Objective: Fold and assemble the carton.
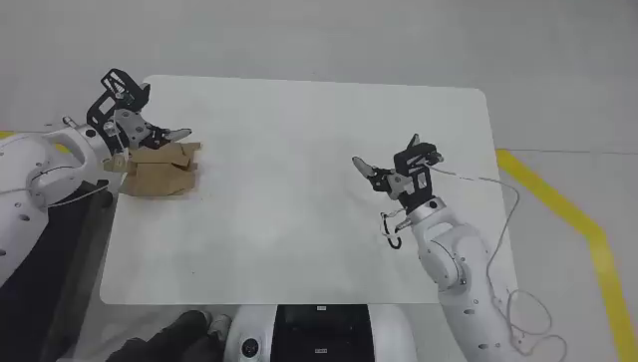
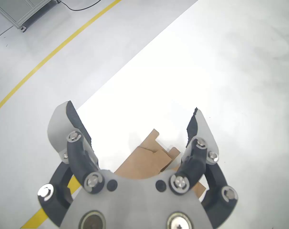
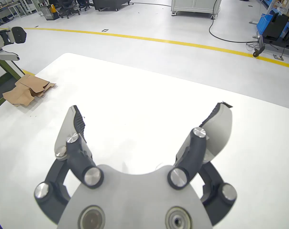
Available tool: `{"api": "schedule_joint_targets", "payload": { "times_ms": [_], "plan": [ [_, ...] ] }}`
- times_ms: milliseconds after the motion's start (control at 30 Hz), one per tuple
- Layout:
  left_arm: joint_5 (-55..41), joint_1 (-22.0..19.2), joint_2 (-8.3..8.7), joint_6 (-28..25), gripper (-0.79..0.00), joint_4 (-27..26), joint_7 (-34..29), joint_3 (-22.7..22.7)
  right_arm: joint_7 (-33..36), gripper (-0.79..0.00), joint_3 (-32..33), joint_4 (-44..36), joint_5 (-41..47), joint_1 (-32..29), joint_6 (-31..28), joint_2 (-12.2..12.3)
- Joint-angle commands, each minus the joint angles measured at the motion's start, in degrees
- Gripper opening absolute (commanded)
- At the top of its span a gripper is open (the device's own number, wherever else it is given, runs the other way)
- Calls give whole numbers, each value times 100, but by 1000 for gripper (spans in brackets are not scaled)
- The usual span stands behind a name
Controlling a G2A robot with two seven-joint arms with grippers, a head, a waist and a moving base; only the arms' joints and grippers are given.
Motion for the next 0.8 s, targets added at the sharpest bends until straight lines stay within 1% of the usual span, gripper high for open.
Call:
{"api": "schedule_joint_targets", "payload": {
  "times_ms": [0,600,767],
  "plan": [
    [0,0,0,0,-1,0,0,0,0,0,0,0,0,0,0,0],
    [0,0,0,0,-1,0,0,0,0,-1,0,0,0,0,0,0],
    [-9,36,-30,215,0,92,-119,-80,0,0,0,0,0,0,0,0]
  ]
}}
